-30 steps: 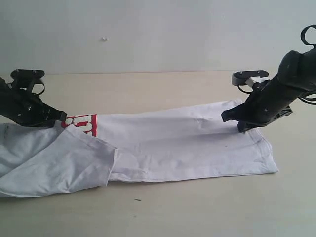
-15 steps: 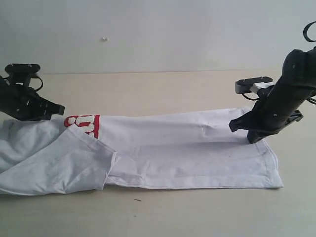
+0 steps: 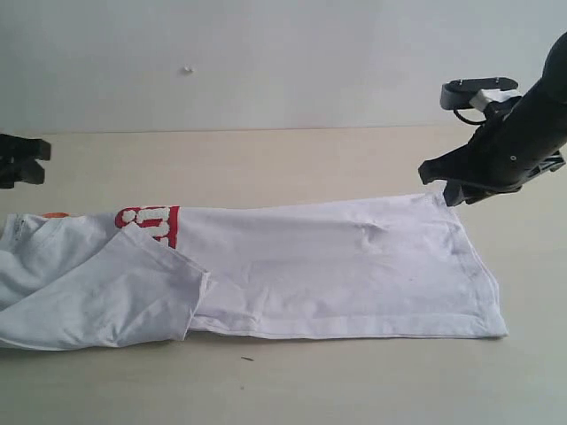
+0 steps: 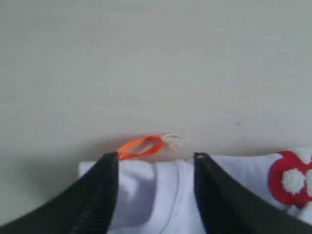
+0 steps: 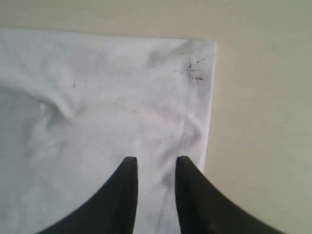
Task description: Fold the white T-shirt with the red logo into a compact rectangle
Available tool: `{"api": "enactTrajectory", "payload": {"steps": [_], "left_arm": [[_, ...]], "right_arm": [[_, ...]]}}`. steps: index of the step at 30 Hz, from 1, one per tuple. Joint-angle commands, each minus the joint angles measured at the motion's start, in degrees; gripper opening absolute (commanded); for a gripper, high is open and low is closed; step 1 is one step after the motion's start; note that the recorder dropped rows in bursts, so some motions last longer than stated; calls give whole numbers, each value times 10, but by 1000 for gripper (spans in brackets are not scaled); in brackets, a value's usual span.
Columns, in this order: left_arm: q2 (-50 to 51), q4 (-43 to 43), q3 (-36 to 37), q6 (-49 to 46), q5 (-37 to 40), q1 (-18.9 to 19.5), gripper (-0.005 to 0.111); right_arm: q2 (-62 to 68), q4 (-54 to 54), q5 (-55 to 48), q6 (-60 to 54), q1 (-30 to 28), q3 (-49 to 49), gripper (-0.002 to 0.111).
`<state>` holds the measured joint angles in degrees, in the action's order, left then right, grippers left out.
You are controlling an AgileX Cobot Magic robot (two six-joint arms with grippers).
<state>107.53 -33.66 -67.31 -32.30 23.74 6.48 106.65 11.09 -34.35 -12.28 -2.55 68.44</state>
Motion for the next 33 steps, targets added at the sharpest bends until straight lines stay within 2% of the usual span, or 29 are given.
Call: {"api": "enactTrajectory", "payload": {"steps": [1,4,7,13,28,31,33], "left_arm": [[-3,69,0,83,36,45,66],[6,103,0,98,57,71,67],[19,99,0,95,76,84,67],[57,60,0,36,84,83,67],[124,41,0,11,75,69,66],[124,39,0,11,90,63,54],[124,38,0,11,102,60,38]], "right_arm": [[-7,9,-9,2,-1,-1,31],[-7,9,-12,2,-1,-1,31],[-7,9,-11,0,-1,-1,31],[-7,20,-11,-3,-1,-1,31],[-7,24,2,-7,-1,-1,31],[-7,24,0,-7,-1,-1,31],[-7,24,-1,-7,-1,-1,31]]}}
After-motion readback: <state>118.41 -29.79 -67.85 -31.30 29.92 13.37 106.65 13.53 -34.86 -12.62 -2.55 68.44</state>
